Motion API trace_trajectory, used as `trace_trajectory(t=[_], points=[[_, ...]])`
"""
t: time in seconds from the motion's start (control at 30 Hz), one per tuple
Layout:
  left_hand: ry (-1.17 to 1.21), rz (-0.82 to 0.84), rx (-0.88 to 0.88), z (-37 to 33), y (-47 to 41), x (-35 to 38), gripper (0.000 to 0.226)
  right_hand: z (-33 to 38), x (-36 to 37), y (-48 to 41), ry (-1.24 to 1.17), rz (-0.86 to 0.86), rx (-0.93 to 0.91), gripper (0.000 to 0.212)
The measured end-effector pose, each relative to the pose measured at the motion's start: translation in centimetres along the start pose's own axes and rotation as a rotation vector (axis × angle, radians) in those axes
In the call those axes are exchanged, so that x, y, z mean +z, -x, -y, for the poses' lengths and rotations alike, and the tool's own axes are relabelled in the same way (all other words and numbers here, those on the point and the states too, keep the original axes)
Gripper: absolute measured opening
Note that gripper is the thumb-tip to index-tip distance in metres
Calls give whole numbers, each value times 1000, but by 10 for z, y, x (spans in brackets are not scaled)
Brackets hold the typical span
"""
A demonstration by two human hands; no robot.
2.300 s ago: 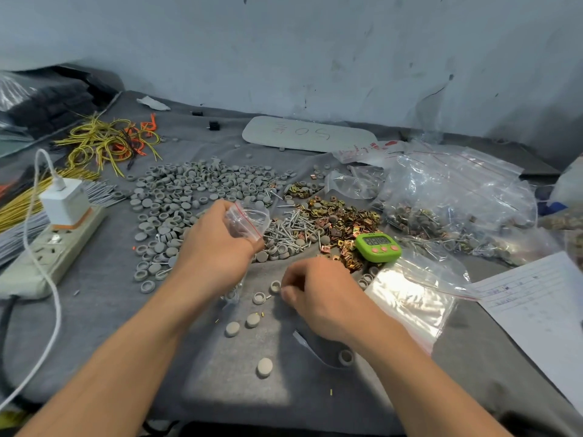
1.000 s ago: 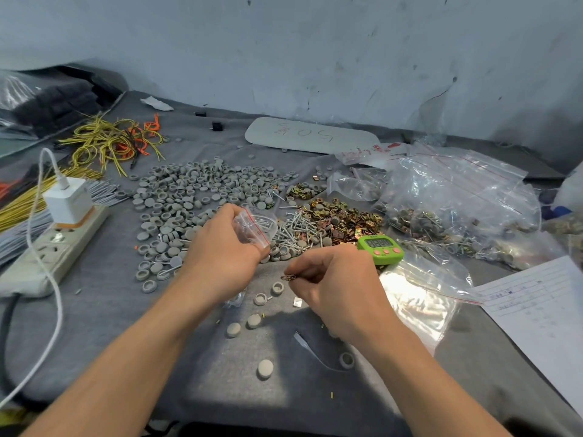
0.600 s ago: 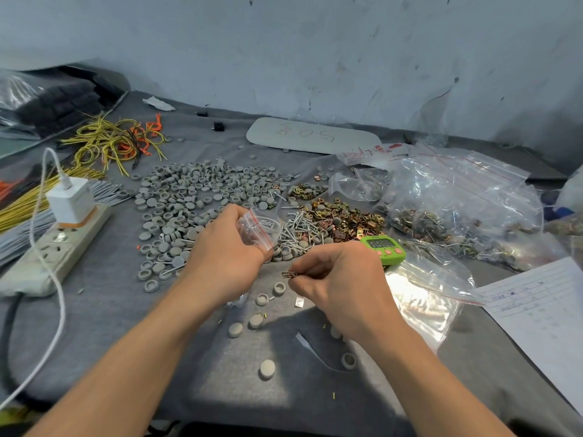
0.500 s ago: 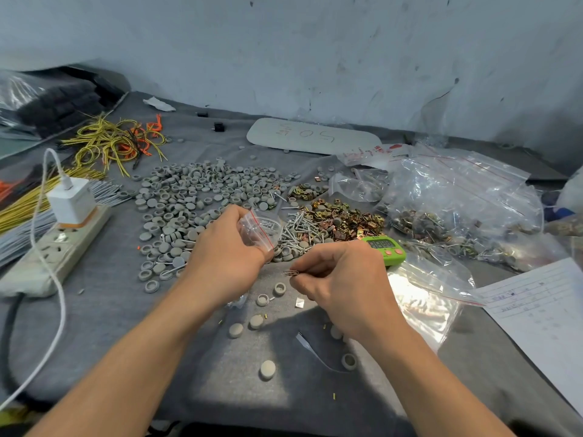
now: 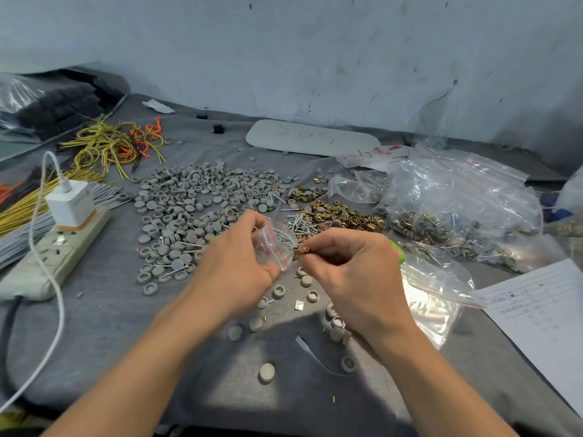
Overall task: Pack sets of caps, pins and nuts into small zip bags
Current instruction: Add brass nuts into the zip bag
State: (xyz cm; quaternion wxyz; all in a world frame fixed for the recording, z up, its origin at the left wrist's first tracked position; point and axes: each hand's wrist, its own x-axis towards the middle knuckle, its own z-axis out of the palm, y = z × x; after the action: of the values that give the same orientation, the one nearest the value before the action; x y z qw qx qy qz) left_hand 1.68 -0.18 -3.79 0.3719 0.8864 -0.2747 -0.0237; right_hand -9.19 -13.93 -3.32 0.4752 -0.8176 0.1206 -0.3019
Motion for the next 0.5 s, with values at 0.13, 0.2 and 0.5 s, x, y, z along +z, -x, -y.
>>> trace_trajectory(t=[0.13,0.2,0.5], points=[[-63,44,49,-5,4,6,55,0,-3,-3,54,-31,-98,23],[-70,46,64,-7,6,9,57,-2,-1,-4,154,15,-153,21],[134,11,19,-3,2,8,50,-10,-23,-23,204,-159,-48,18]])
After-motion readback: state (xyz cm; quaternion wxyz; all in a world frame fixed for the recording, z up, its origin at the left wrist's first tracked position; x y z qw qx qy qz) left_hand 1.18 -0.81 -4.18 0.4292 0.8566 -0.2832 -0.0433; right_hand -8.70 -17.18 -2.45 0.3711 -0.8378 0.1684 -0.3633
